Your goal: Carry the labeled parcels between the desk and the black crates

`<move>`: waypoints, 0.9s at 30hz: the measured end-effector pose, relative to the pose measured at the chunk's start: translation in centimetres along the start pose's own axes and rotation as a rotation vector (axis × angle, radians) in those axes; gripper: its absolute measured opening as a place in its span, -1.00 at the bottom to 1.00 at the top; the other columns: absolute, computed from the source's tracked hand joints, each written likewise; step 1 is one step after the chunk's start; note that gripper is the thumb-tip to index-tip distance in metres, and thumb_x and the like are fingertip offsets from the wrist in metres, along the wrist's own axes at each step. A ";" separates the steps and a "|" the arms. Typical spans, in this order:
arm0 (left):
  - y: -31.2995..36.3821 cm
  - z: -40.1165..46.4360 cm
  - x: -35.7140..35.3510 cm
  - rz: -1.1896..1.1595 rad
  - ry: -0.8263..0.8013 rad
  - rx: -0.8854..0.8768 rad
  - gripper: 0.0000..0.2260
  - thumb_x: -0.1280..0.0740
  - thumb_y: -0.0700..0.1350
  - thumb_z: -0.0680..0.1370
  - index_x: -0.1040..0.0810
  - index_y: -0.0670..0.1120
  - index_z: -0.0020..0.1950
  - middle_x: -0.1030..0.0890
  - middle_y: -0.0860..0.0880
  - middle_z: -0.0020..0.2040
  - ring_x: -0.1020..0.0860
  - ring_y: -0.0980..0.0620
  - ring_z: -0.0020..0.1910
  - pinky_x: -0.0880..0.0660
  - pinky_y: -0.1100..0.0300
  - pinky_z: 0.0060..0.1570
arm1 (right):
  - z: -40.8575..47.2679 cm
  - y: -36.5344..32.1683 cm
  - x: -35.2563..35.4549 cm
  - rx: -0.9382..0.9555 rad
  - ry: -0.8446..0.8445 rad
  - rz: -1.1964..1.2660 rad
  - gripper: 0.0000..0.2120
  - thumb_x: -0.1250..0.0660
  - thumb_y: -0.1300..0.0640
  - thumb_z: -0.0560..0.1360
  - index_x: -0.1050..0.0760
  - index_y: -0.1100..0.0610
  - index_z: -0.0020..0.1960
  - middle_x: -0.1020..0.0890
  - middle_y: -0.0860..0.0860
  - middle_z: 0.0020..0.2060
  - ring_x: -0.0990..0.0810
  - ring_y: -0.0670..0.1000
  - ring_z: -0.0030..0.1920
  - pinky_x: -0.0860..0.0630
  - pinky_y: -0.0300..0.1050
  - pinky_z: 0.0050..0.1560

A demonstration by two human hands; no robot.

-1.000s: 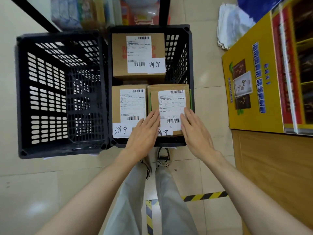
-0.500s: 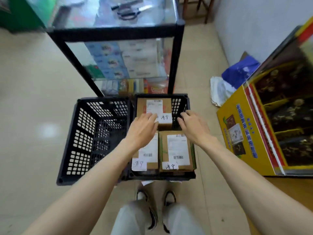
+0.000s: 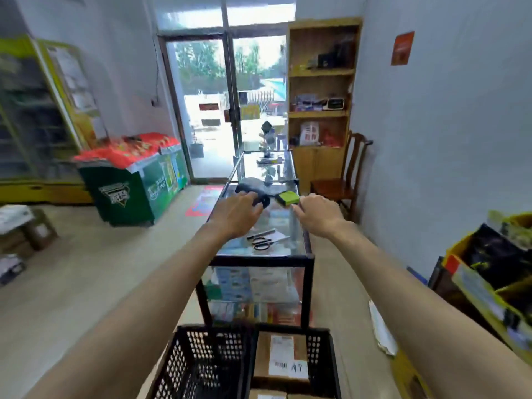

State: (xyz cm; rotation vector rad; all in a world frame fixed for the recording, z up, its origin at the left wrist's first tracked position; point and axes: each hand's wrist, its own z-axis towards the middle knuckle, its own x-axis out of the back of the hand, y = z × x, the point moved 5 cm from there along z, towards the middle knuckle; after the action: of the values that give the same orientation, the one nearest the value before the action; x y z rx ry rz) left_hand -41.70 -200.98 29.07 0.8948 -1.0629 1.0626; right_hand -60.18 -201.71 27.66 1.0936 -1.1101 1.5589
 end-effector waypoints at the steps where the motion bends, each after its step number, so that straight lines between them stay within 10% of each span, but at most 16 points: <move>1: -0.1 0.5 1.9 0.010 0.007 0.018 -0.62 -0.09 0.12 0.70 -0.46 0.00 0.44 -0.54 -0.14 0.36 -0.52 -0.19 0.28 -0.44 -0.03 0.13 | 0.5 -0.4 1.8 0.021 -0.009 0.005 -0.65 -0.08 -0.07 0.68 -0.52 0.15 0.13 -0.58 0.16 0.17 -0.55 0.20 0.19 -0.42 0.03 0.04; 13: -7.8 -4.6 8.3 0.118 0.070 0.321 -0.54 -0.07 0.21 0.69 -0.47 -0.05 0.41 -0.55 -0.13 0.36 -0.50 -0.15 0.33 -0.42 -0.06 0.24 | 4.3 -10.5 5.6 0.335 0.112 -0.080 -0.61 -0.08 -0.07 0.68 -0.51 0.19 0.20 -0.56 0.19 0.18 -0.55 0.22 0.19 -0.48 0.08 0.12; 27: -26.7 -44.6 20.8 0.298 0.102 1.132 -0.52 0.00 0.21 0.66 -0.55 -0.04 0.28 -0.59 -0.09 0.27 -0.50 -0.15 0.33 -0.42 -0.05 0.22 | -13.7 -55.3 3.0 1.197 0.116 0.181 -0.68 -0.06 -0.01 0.67 -0.53 0.14 0.07 -0.60 0.14 0.09 -0.58 0.22 0.12 -0.47 0.04 -0.04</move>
State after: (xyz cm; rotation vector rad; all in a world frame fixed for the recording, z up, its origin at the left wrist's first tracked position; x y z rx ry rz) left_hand -2.88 -161.15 35.86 1.5577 -0.4383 1.9995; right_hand -9.38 -177.59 37.03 1.6166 -0.0799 2.4728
